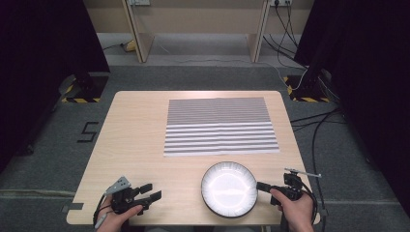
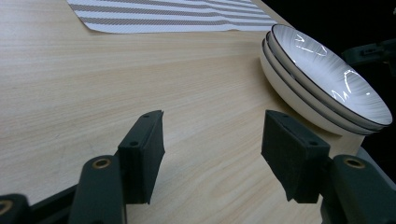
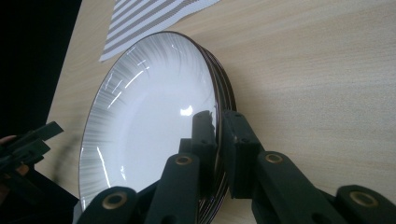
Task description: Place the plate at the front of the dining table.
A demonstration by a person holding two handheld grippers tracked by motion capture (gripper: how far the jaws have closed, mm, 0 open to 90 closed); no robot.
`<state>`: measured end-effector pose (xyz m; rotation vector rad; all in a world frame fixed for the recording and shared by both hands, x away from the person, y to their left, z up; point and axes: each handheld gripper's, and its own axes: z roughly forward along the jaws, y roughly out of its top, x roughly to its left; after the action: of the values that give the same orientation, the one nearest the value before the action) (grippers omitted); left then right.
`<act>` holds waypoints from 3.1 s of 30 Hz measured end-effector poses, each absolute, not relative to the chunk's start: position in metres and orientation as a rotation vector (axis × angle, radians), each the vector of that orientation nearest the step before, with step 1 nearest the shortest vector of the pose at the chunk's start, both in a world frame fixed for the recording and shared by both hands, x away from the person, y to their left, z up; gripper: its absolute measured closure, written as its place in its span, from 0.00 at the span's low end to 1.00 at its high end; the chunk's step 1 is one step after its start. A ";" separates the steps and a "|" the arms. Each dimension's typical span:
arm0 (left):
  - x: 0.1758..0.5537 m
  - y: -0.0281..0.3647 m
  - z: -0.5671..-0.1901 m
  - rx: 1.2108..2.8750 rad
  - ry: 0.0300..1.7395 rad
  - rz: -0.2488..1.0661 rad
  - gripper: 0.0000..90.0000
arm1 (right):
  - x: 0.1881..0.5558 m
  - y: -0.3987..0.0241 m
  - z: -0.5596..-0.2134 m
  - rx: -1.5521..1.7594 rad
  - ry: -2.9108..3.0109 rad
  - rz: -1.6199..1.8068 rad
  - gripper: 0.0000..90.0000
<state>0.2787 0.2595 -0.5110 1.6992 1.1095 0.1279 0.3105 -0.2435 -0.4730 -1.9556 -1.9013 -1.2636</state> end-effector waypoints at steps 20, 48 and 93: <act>0.304 0.166 -0.494 1.806 0.954 -0.023 0.50 | 0.312 -0.240 -0.474 -1.961 -1.922 -1.221 0.97; 0.323 0.132 -0.492 1.834 1.014 -0.074 0.58 | 0.313 -0.222 -0.490 -1.884 -1.816 -1.240 0.86; 0.319 0.127 -0.502 1.783 1.019 -0.061 0.62 | 0.322 -0.216 -0.495 -1.890 -1.680 -1.249 0.75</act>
<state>0.3191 0.1265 -0.5020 1.7833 1.0192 -0.0615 0.3221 -0.2162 -0.4952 -1.8895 -1.6802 -1.2486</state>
